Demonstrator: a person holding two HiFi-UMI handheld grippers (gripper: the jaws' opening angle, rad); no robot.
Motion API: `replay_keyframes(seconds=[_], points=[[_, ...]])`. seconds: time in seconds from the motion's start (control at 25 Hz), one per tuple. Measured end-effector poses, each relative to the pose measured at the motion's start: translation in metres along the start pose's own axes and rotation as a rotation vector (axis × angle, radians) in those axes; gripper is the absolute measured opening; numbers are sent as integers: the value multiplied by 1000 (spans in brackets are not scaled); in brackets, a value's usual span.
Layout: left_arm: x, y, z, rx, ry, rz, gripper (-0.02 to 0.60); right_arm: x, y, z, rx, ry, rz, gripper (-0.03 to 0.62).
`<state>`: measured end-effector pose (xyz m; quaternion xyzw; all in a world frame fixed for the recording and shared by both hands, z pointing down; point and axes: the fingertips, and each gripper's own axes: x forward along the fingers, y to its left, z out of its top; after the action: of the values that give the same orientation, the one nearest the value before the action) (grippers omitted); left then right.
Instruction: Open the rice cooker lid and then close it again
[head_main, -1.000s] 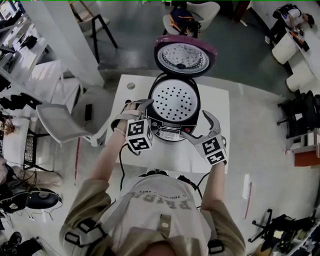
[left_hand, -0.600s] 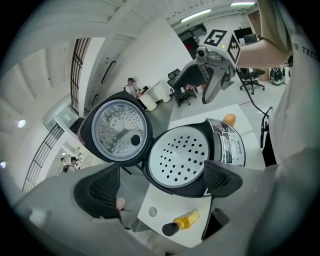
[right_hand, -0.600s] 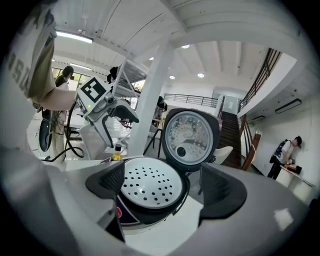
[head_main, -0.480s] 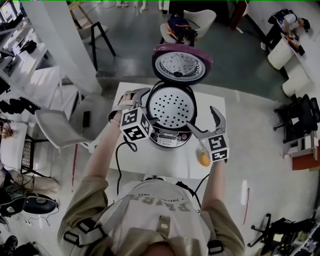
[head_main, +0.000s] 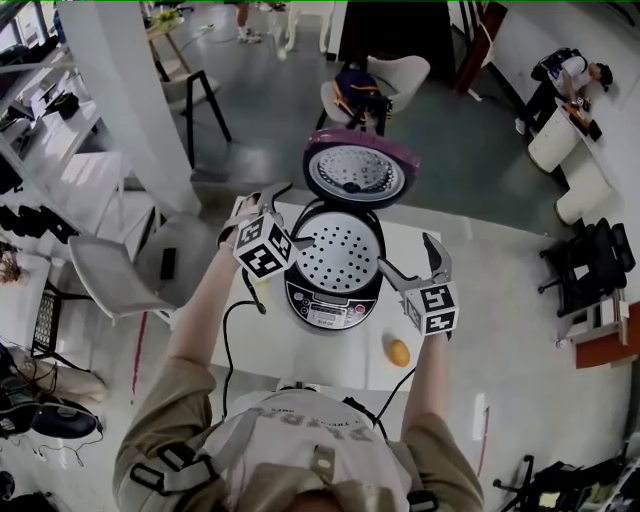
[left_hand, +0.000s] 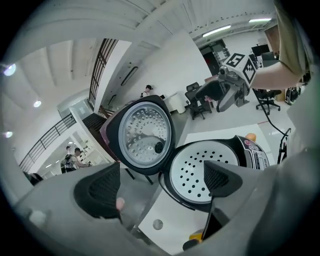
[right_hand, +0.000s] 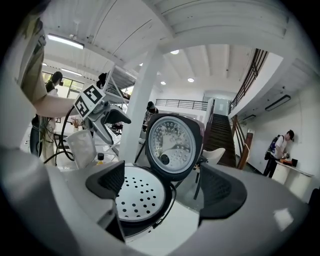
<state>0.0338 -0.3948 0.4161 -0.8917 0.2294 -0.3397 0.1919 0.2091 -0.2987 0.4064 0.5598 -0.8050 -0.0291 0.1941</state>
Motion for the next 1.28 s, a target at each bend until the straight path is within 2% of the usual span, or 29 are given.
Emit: replay_keyframes(seconds=[0.28, 0.48, 0.8, 0.96, 1.28], points=[[17, 20, 3, -36, -10, 18, 537, 23, -30, 7, -15, -11, -19, 457], [23, 43, 8, -50, -25, 47, 537, 43, -44, 16, -50, -17, -1, 457], [40, 83, 10, -3, 1, 75, 537, 83, -58, 24, -155, 18, 42, 457], [50, 95, 9, -3, 4, 64, 537, 95, -67, 28, -146, 17, 70, 459], [67, 106, 11, 53, 32, 28, 538, 114, -87, 41, -145, -5, 105, 472]])
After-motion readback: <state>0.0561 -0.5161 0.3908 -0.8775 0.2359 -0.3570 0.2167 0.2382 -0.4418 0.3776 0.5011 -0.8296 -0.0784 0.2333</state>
